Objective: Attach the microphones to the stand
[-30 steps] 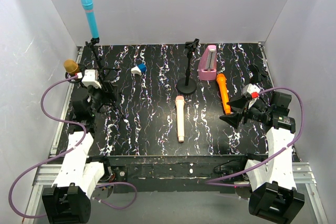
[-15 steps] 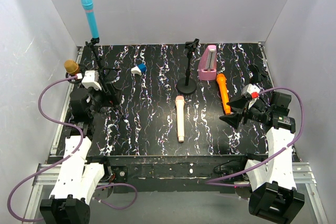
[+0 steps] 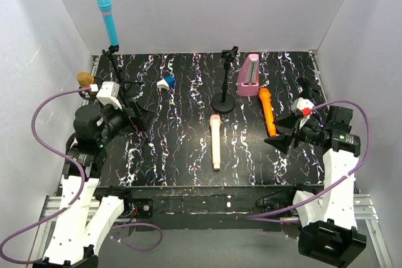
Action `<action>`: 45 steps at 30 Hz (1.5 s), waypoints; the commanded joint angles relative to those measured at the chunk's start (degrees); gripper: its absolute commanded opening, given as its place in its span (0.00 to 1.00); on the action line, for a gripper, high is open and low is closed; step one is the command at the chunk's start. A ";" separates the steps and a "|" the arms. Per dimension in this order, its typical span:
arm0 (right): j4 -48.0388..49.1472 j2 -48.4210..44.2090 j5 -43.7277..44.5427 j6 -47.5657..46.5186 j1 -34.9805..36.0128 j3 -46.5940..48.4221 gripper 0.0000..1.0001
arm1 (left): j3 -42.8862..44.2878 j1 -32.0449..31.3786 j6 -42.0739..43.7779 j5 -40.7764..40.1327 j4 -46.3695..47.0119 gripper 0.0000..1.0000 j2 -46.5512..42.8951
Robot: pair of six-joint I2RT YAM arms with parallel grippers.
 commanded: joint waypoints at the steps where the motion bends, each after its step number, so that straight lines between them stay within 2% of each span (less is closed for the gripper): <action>1: -14.37 3.19 1.52 -4.57 -0.25 13.20 0.84 | 7.04 -3.31 4.72 4.19 -5.76 0.98 0.45; 3: -20.25 5.83 2.58 -2.91 -0.16 19.18 0.84 | 8.19 -4.19 4.98 6.99 -5.24 0.98 1.77; 7: -37.91 12.16 1.88 -8.26 -0.07 33.33 0.83 | 9.59 -4.29 7.35 8.51 -4.27 0.98 4.49; 9: -40.14 14.01 2.49 -5.13 -0.07 39.40 0.83 | 10.30 -4.37 9.72 8.33 -4.01 0.98 5.37; 11: -37.35 14.37 5.38 0.75 -0.07 43.63 0.83 | 10.92 -4.37 10.78 9.72 -3.13 0.98 6.78; 13: -29.73 12.97 10.90 9.62 -0.07 45.48 0.83 | 11.01 -4.98 10.61 11.66 -1.64 0.98 8.71; 15: -20.16 11.21 16.35 17.10 -0.42 45.40 0.85 | 10.31 -6.13 9.82 12.54 0.03 0.98 10.21; 19: -10.72 11.38 23.22 32.40 -5.34 44.53 0.86 | 8.02 -6.75 8.68 15.96 2.58 0.98 12.67; 26: -7.19 10.41 33.78 34.19 -9.30 42.42 0.88 | 5.48 -7.80 6.58 18.51 5.56 0.98 15.83; 29: -6.84 10.94 32.82 32.52 -9.39 41.36 0.88 | 2.76 -7.71 -0.96 18.78 10.91 0.98 18.38; 31: -7.01 11.11 30.11 30.16 -9.30 41.18 0.88 | 0.64 -7.63 -4.84 23.33 16.44 0.98 20.66; 34: -9.82 11.29 23.35 25.32 -9.39 41.36 0.88 | -2.87 -8.93 -14.76 27.57 32.24 0.98 24.18; 35: -10.61 11.20 20.19 24.35 -9.39 41.19 0.88 | -3.40 -10.42 -15.40 26.79 36.38 0.98 24.97; 36: -11.14 11.03 17.99 23.56 -9.39 40.84 0.88 | -2.62 -13.22 -13.40 23.22 36.94 0.98 25.76; 39: -10.88 10.15 13.84 22.76 -9.39 38.99 0.88 | 0.71 -20.53 0.45 18.18 39.48 0.98 31.28; 45: -9.83 6.64 9.71 22.41 -9.39 34.95 0.88 | 9.58 -22.56 12.26 14.93 48.19 0.98 52.54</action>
